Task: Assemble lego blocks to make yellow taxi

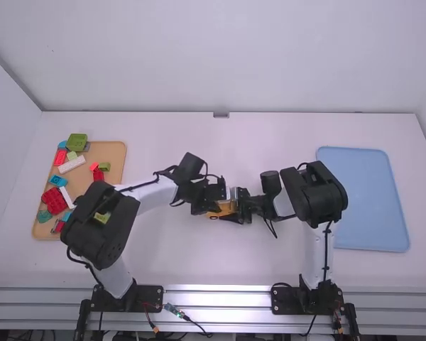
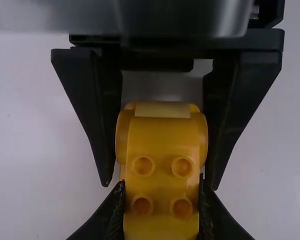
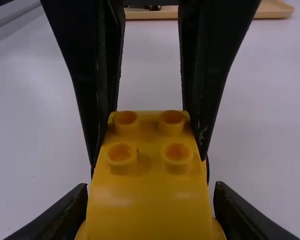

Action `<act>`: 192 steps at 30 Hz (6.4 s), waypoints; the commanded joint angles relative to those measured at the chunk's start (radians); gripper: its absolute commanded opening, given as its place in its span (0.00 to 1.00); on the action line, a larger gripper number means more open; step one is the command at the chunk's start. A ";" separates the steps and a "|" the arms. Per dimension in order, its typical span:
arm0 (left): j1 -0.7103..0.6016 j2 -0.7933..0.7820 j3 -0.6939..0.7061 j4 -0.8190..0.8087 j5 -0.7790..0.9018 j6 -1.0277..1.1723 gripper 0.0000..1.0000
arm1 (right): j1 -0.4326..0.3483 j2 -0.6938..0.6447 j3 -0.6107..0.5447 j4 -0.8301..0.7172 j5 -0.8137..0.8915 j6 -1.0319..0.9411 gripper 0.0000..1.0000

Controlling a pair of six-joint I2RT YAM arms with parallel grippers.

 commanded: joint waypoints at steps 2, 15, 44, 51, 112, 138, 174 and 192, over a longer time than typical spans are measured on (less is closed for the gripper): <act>-0.050 0.025 -0.012 -0.020 -0.037 -0.022 0.02 | 0.008 0.013 -0.005 -0.014 0.097 -0.015 0.35; -0.077 0.025 -0.010 -0.011 -0.127 -0.071 0.02 | 0.008 0.013 -0.005 -0.020 0.101 -0.015 0.35; -0.077 0.046 0.071 -0.131 -0.136 -0.101 0.02 | 0.008 0.013 -0.011 -0.018 0.119 -0.027 0.32; -0.077 0.056 0.053 -0.078 -0.109 -0.100 0.02 | 0.006 0.013 -0.011 -0.012 0.122 -0.023 0.31; 0.270 -0.172 -0.058 -0.123 0.396 0.227 0.99 | 0.006 0.013 -0.011 -0.016 0.129 -0.023 0.33; 0.438 -0.200 -0.473 0.787 0.409 -0.423 0.99 | -0.227 -0.462 -0.079 -0.157 0.602 0.517 0.10; 0.288 -0.200 -0.389 0.797 0.222 -0.562 0.99 | -0.816 -0.593 -0.082 -0.482 1.118 0.839 0.99; 0.130 -0.376 -0.337 0.510 -0.488 -0.916 0.99 | -0.537 -0.988 -0.082 -0.800 1.244 0.868 0.99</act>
